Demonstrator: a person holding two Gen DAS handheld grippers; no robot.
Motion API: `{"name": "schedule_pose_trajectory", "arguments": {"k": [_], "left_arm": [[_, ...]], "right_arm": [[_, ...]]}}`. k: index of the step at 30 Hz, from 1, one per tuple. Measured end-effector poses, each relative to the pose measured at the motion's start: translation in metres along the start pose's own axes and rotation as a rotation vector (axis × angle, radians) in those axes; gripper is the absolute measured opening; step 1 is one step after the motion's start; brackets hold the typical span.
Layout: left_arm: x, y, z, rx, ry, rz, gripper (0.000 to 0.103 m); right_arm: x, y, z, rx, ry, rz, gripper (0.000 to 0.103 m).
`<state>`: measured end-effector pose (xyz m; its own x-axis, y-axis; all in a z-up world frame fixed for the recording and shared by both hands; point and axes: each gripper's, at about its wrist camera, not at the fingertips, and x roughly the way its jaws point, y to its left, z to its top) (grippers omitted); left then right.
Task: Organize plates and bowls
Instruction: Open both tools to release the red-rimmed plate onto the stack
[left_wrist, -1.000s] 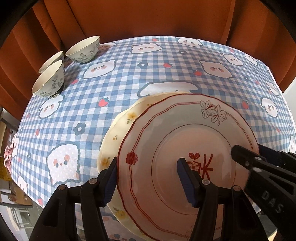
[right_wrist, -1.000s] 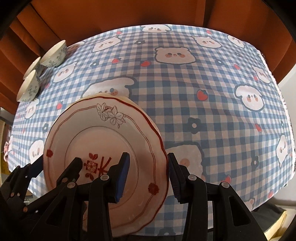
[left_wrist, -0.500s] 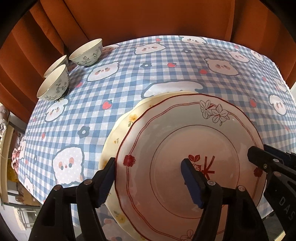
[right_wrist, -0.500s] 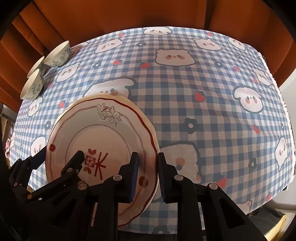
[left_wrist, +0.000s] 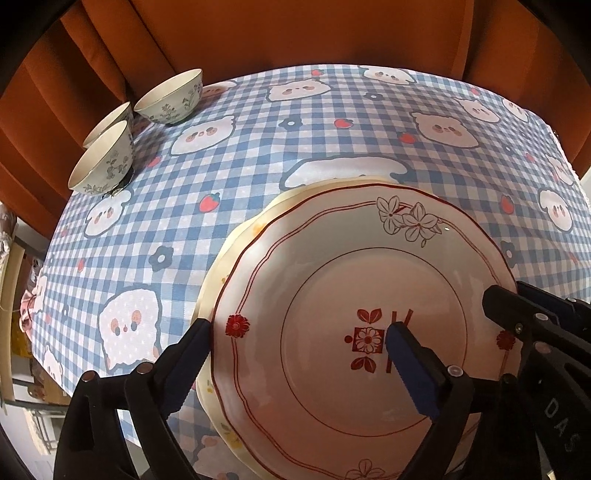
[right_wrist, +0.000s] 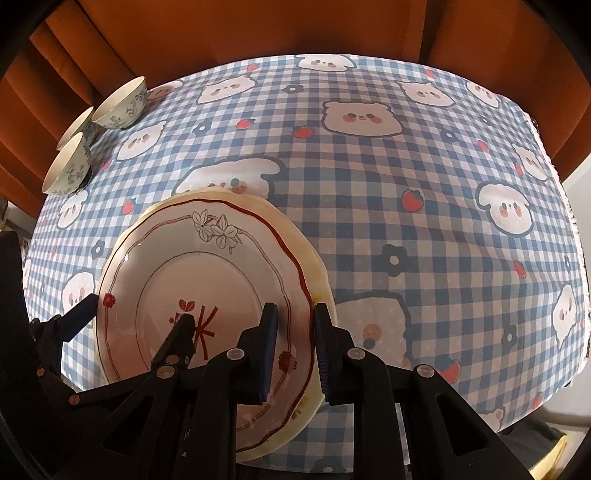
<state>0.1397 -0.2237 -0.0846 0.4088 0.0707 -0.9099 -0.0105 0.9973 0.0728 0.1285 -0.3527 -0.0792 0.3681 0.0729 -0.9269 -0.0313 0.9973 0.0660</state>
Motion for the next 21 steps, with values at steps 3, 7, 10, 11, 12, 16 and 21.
{"name": "schedule_pose_trajectory", "arguments": {"k": [3, 7, 10, 11, 12, 16, 21], "left_arm": [[-0.002, 0.003, 0.000, -0.021, 0.009, -0.013, 0.097], [-0.008, 0.007, -0.001, -0.046, 0.014, -0.050, 0.097], [-0.010, 0.009, -0.002, -0.043, 0.012, -0.056, 0.097], [-0.011, 0.011, -0.002, -0.045, 0.014, -0.066, 0.097], [-0.012, 0.012, -0.002, -0.051, 0.013, -0.072, 0.097], [-0.015, 0.022, -0.001, -0.070, 0.006, -0.095, 0.097], [-0.018, 0.038, 0.002, -0.061, -0.007, -0.132, 0.096]], "right_arm": [[0.001, 0.003, 0.001, -0.013, -0.004, -0.008, 0.023], [0.002, 0.006, 0.001, -0.015, -0.006, -0.017, 0.026], [0.003, 0.009, 0.001, -0.020, -0.007, -0.026, 0.035], [0.002, 0.010, 0.002, -0.020, -0.007, -0.028, 0.039], [0.002, 0.011, 0.002, -0.019, -0.006, -0.024, 0.047], [-0.002, 0.021, 0.002, -0.028, -0.031, -0.028, 0.067], [-0.008, 0.034, 0.004, -0.024, -0.053, -0.068, 0.072]]}}
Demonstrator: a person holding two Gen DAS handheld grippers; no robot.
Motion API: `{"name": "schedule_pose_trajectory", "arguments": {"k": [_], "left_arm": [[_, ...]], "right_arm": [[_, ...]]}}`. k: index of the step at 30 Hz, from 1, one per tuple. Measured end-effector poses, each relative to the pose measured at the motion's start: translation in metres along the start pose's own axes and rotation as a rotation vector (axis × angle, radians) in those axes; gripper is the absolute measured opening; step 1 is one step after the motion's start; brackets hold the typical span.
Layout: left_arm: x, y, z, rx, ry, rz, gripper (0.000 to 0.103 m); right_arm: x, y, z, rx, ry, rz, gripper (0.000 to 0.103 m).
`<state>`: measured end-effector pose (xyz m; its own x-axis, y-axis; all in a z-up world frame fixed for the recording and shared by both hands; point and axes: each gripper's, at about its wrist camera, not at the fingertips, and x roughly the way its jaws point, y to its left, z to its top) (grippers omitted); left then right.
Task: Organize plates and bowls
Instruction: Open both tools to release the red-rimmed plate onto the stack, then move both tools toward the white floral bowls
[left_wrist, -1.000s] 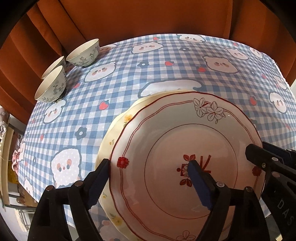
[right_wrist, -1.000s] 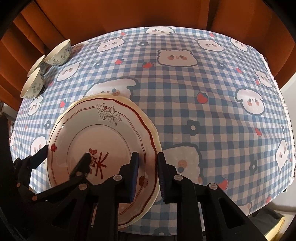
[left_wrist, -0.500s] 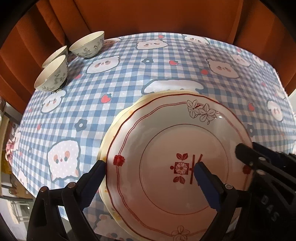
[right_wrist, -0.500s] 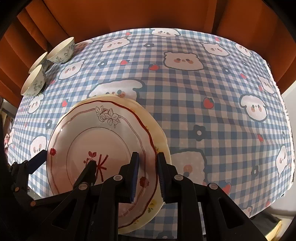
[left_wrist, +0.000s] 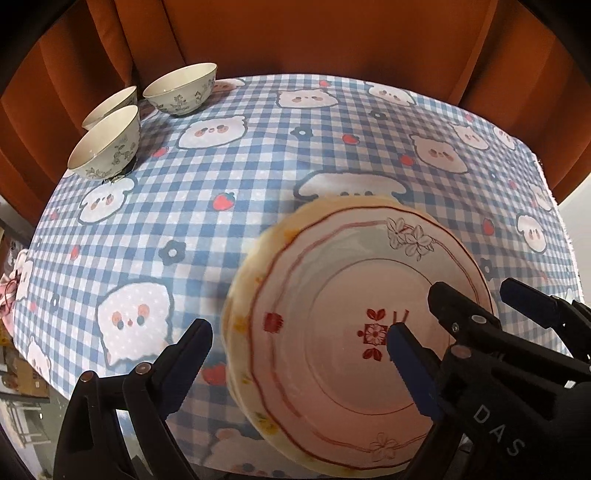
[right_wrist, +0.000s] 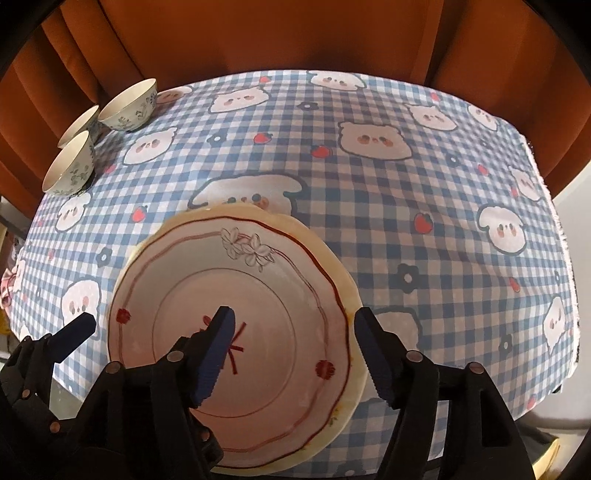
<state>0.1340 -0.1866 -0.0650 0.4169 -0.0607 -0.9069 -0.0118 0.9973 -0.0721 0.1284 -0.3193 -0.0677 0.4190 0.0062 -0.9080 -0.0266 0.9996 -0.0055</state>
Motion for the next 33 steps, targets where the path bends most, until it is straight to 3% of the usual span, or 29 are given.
{"name": "schedule_pose_trajectory", "arguments": {"k": [11, 21, 24, 33], "left_arm": [[-0.016, 0.078, 0.014, 0.066, -0.018, -0.040, 0.093], [-0.024, 0.165, 0.026, 0.098, -0.045, -0.075, 0.092], [-0.025, 0.189, 0.031, 0.115, -0.075, -0.060, 0.092], [-0.027, 0.248, 0.064, 0.095, -0.122, -0.046, 0.092]], "right_arm": [[-0.013, 0.070, 0.011, 0.045, -0.027, -0.047, 0.072], [-0.017, 0.161, 0.023, 0.085, -0.060, -0.013, 0.072], [-0.015, 0.189, 0.026, 0.084, -0.086, -0.009, 0.081], [-0.015, 0.256, 0.054, 0.079, -0.139, -0.015, 0.081]]}}
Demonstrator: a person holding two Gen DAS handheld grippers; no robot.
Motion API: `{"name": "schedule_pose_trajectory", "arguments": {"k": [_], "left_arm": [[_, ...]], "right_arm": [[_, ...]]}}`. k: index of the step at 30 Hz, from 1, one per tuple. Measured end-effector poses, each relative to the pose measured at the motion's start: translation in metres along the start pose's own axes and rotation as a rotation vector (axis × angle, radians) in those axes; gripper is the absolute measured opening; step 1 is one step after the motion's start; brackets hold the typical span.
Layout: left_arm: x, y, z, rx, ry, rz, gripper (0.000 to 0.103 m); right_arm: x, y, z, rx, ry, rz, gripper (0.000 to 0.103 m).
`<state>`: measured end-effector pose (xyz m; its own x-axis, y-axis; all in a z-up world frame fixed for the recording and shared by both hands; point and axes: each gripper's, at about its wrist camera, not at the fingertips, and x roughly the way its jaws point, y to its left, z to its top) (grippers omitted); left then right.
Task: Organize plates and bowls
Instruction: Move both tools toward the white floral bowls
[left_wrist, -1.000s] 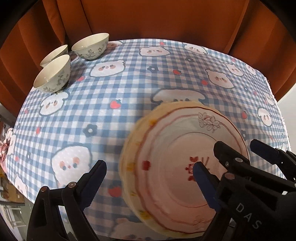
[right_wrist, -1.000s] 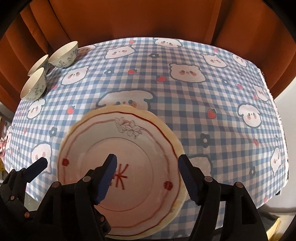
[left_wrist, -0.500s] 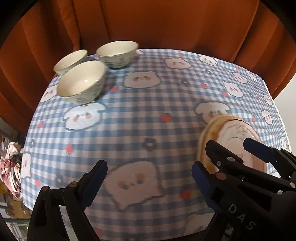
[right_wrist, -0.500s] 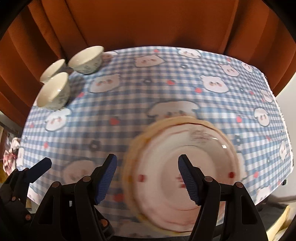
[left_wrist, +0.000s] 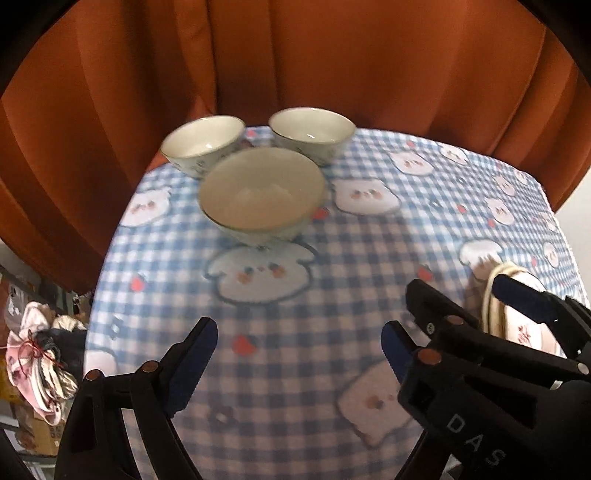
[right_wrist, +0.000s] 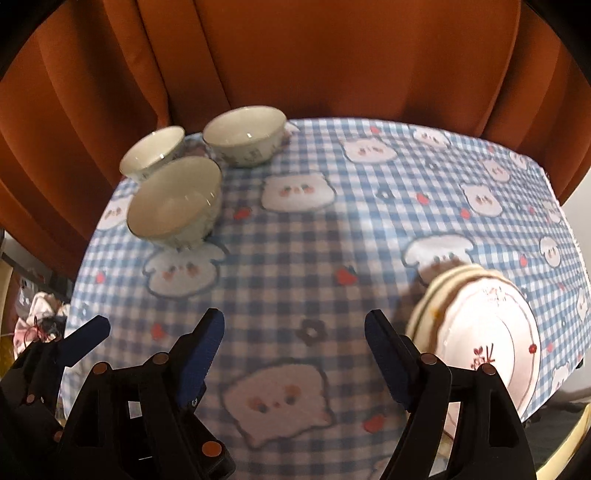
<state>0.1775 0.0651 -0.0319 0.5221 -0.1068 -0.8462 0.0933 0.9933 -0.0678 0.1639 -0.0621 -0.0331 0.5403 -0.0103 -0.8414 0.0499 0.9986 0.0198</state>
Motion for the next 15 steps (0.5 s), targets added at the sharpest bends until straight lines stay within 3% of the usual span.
{"name": "schedule_pose_trajectory", "arguments": {"k": [5, 15], "left_arm": [[0.008, 0.024, 0.020, -0.016, -0.021, 0.003, 0.088], [0.034, 0.052, 0.070, -0.042, -0.077, 0.080, 0.081]], "right_arm": [[0.007, 0.023, 0.021, 0.000, -0.031, -0.029, 0.081], [0.034, 0.049, 0.070, -0.003, -0.089, 0.053, 0.078]]}}
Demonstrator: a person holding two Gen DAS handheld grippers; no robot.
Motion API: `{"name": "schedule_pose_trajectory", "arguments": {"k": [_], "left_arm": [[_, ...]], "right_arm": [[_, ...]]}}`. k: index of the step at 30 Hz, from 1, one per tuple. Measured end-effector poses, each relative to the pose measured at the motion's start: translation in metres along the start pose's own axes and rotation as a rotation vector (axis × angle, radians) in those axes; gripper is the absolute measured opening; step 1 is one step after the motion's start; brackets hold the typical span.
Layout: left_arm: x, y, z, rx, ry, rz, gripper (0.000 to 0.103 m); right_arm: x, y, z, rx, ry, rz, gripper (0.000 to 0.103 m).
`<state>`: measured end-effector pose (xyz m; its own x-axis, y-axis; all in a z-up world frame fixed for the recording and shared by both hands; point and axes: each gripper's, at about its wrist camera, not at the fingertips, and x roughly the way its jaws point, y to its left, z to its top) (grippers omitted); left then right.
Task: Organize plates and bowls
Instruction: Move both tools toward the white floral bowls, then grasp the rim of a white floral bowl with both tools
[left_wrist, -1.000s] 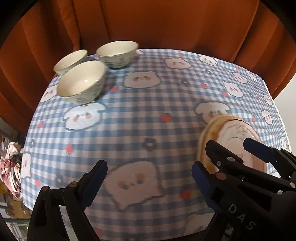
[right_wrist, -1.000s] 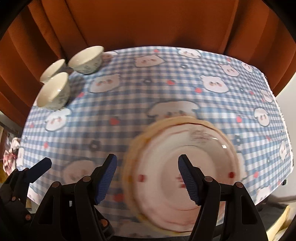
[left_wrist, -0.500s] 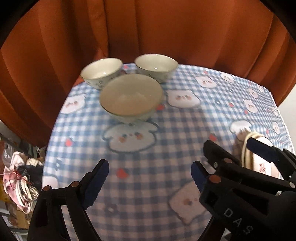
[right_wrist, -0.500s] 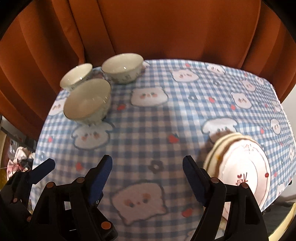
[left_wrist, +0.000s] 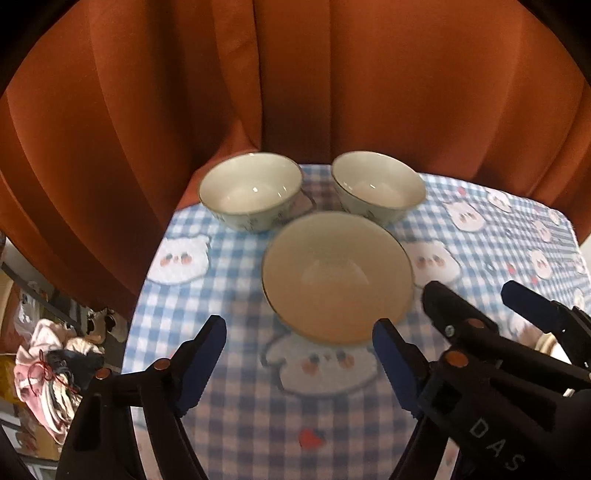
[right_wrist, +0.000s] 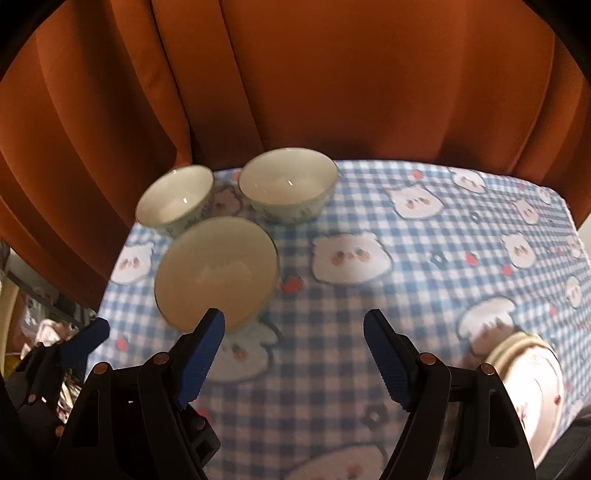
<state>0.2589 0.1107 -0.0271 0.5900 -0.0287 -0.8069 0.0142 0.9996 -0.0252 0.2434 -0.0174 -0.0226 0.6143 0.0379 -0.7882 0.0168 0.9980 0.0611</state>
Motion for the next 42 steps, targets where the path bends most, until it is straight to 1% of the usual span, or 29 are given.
{"name": "schedule_pose_trajectory", "arguments": {"k": [1, 2, 5, 7, 8, 10, 14, 19, 20, 21, 23, 25, 28, 32, 42], "left_arm": [[0.003, 0.001, 0.002, 0.000, -0.001, 0.009, 0.079], [0.008, 0.002, 0.007, -0.003, 0.000, 0.021, 0.078], [0.022, 0.005, 0.016, -0.010, -0.007, 0.031, 0.075], [0.033, 0.007, 0.021, -0.006, -0.004, 0.040, 0.069], [0.038, 0.007, 0.022, -0.007, 0.003, 0.046, 0.067], [0.047, 0.009, 0.024, -0.017, 0.021, 0.053, 0.059], [0.065, 0.012, 0.026, -0.037, 0.062, 0.061, 0.050], [0.080, 0.013, 0.027, -0.051, 0.102, 0.063, 0.036], [0.082, 0.013, 0.028, -0.052, 0.105, 0.066, 0.034], [0.083, 0.013, 0.028, -0.054, 0.108, 0.069, 0.032], [0.086, 0.013, 0.029, -0.057, 0.118, 0.066, 0.027], [0.087, 0.013, 0.030, -0.055, 0.122, 0.064, 0.021], [0.088, 0.011, 0.031, -0.041, 0.117, 0.071, 0.021], [0.088, 0.011, 0.032, -0.039, 0.123, 0.070, 0.021], [0.076, 0.010, 0.029, -0.040, 0.122, 0.059, 0.021]], "right_arm": [[0.004, 0.002, 0.005, -0.003, -0.007, -0.001, 0.076], [0.009, 0.003, 0.010, -0.003, -0.009, -0.006, 0.072], [0.022, 0.002, 0.020, 0.016, -0.006, -0.008, 0.071], [0.033, 0.003, 0.025, 0.021, 0.000, 0.004, 0.066], [0.038, 0.004, 0.027, 0.018, 0.003, 0.009, 0.061], [0.051, 0.008, 0.031, 0.006, 0.018, 0.016, 0.057], [0.072, 0.010, 0.035, 0.004, 0.054, 0.039, 0.046], [0.092, 0.011, 0.036, 0.015, 0.083, 0.053, 0.046], [0.096, 0.011, 0.037, 0.014, 0.092, 0.054, 0.042], [0.098, 0.012, 0.038, 0.013, 0.094, 0.054, 0.034], [0.103, 0.014, 0.040, -0.001, 0.108, 0.051, 0.025], [0.106, 0.016, 0.041, -0.010, 0.114, 0.045, 0.023], [0.109, 0.017, 0.043, -0.025, 0.113, 0.038, 0.020], [0.110, 0.018, 0.045, -0.046, 0.122, 0.031, 0.020], [0.100, 0.015, 0.041, -0.020, 0.118, 0.035, 0.020]]}}
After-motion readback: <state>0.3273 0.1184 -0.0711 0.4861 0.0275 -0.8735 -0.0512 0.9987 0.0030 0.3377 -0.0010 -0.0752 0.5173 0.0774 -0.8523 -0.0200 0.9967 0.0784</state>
